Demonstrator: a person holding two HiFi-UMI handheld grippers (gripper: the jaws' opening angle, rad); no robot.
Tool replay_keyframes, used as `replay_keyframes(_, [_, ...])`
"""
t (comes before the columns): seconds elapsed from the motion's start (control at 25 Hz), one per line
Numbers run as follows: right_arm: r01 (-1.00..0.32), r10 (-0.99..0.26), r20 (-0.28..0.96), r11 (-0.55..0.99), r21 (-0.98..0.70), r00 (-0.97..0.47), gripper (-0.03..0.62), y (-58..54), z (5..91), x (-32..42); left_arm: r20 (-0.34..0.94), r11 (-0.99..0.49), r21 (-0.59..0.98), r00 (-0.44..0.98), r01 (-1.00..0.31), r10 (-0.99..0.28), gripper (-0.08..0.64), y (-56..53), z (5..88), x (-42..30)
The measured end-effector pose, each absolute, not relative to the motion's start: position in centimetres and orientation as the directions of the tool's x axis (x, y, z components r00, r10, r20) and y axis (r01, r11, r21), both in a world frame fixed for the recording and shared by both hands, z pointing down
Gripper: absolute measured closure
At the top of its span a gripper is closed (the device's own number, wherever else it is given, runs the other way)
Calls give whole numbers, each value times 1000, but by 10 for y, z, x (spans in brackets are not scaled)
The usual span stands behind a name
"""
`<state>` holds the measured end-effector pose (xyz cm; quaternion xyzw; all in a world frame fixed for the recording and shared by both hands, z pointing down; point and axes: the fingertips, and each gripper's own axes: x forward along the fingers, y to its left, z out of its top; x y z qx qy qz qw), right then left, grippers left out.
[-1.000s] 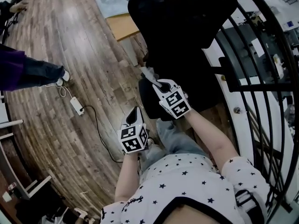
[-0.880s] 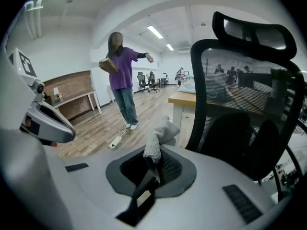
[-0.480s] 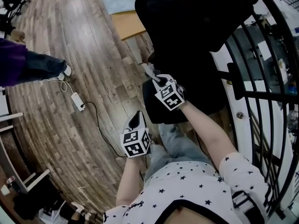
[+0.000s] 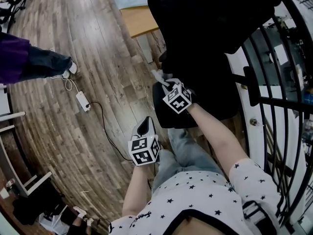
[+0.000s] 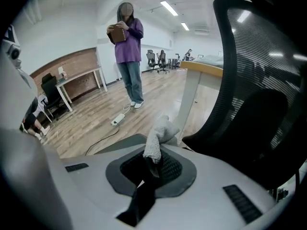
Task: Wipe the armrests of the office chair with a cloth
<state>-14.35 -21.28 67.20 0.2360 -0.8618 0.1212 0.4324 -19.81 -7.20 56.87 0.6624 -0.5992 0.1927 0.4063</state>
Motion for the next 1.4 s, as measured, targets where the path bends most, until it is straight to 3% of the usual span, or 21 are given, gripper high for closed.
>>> replay_keyframes(1.4, [-522, -277, 841, 853, -8, -465, 560, -166, 685, -135, 732, 2, 306, 234, -952, -640, 558, -24, 563, -201])
